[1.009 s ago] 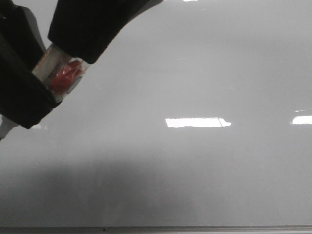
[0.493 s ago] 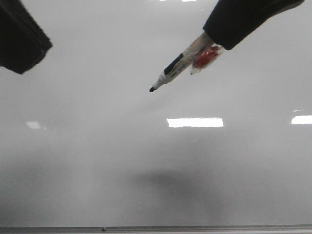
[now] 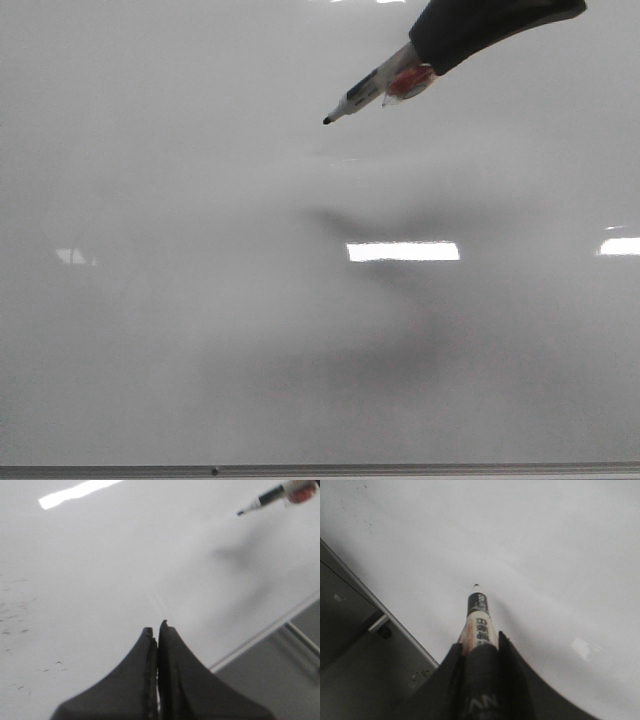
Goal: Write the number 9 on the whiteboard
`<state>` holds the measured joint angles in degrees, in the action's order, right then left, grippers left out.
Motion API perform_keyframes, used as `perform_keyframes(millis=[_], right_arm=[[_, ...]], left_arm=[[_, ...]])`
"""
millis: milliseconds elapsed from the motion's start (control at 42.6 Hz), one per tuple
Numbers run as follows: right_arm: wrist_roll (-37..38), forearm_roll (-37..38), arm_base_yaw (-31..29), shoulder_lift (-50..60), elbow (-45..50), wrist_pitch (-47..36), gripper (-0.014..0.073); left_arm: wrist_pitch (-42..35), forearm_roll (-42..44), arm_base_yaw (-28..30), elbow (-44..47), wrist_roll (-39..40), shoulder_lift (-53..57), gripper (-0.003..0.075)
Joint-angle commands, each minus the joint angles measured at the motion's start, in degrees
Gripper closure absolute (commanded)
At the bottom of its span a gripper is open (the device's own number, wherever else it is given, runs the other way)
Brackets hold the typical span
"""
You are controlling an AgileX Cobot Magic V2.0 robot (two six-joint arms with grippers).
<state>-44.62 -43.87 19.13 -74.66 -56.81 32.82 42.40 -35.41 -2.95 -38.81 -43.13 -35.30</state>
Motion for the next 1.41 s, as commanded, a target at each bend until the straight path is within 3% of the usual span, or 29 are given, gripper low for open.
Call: perform_keyframes(millis=[0,141,352,657,962,1385], right_arm=[[-0.86,-2.5,-0.16,-0.97,-3.73,-3.43,0.0664],[-0.93,-3.49,-0.16,-4.23,-7.09,-4.2,0.0664],[-0.93,-4.22,-0.16,-10.25,-12.29,-9.43,0.0664],[-1.57,-3.37,2.21,-18.59,-16.8,-3.54,0.0664],[-1.57,-3.23,-3.15,-13.51,-15.19,-2.37,0.0664],[-1.57,-3.23,-3.3,-12.02,-15.43,-4.61,0.0664]], left_arm=[[-8.92,-2.74,1.61,3.37,1.97,6.9,0.0739],[-10.24,-2.74,1.72,6.79,1.97,12.97,0.0739],[-10.24,-2.74,1.72,6.89,1.97,13.35,0.0739],[-10.24,-2.74,1.72,6.89,1.97,13.35,0.0739],[-10.24,-2.74,1.72,6.89,1.97,13.35,0.0739],[-10.24,-2.74,1.72,6.89,1.97,13.35,0.0739]])
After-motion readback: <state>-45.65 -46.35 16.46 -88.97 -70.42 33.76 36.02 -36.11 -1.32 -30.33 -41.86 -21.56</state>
